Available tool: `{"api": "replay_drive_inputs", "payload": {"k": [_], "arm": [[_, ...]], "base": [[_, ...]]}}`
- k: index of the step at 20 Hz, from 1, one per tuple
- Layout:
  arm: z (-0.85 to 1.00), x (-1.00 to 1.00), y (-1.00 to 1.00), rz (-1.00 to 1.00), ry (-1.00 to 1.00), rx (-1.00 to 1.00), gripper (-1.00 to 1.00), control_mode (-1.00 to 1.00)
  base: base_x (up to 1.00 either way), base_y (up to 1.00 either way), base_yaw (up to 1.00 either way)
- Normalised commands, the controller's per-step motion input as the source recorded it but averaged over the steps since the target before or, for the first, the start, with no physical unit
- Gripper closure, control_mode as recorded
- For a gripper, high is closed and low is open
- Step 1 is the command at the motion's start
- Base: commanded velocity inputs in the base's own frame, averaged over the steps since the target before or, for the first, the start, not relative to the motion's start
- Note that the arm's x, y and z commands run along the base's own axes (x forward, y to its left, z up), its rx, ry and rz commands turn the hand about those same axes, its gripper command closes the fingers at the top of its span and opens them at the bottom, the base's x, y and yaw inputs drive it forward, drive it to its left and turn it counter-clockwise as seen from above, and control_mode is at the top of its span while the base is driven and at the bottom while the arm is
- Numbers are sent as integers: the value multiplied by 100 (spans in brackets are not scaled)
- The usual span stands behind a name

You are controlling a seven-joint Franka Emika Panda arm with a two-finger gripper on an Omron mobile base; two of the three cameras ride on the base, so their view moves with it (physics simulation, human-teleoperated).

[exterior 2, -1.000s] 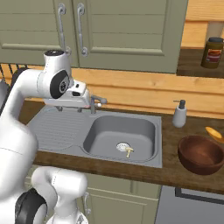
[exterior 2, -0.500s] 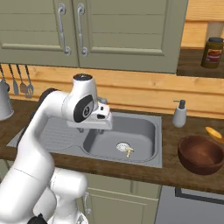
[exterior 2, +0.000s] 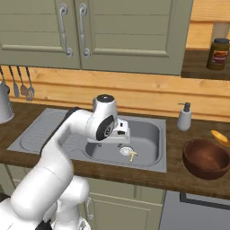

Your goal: Pick the mushroom from the sink and place it in the bowl. Then pick the bowl and place it in the microwave. Then close the microwave door and press the start button.

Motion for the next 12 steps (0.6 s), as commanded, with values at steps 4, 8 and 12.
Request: {"api": "replay_drive_inputs", "payload": {"k": [4, 8, 12], "arm": [[-57, 74, -5, 17, 2, 0, -100, -100], [-42, 64, -16, 14, 9, 0, -100, -100], [-13, 33, -16, 8, 10, 0, -100, -100]], "base": [[0, 0, 0], [0, 0, 0], [0, 0, 0]]}}
